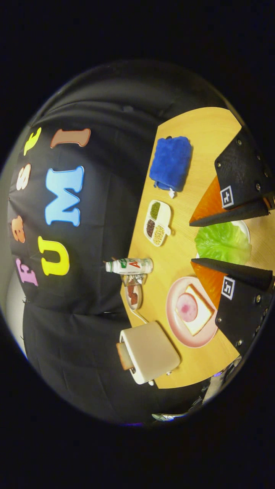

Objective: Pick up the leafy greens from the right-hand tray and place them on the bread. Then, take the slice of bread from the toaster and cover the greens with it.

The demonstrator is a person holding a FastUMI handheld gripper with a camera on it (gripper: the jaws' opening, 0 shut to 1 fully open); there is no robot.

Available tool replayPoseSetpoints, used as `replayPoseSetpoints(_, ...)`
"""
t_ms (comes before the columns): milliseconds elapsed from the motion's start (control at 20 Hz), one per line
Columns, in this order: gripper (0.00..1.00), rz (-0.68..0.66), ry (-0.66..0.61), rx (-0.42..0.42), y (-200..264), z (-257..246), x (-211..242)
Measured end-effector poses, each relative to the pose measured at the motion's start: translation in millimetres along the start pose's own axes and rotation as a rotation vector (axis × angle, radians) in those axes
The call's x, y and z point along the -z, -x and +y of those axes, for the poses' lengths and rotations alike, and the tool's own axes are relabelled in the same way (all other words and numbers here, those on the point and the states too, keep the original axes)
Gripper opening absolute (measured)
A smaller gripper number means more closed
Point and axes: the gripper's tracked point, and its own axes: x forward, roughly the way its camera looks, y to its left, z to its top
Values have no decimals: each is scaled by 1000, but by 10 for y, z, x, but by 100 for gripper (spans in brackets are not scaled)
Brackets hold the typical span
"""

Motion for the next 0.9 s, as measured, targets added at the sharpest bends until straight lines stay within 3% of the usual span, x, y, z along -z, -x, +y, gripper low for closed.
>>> replayPoseSetpoints(100,50,73,-3,-25,-167,76,225)
replayPoseSetpoints(200,83,147,1,-33,-320,102,429)
replayPoseSetpoints(250,84,169,6,-27,-349,98,481)
replayPoseSetpoints(550,86,301,22,-1,-487,31,850)
replayPoseSetpoints(700,87,277,-75,-28,-512,59,826)
replayPoseSetpoints(850,88,235,-37,-56,-524,130,862)
replayPoseSetpoints(900,78,214,-48,-45,-520,143,834)
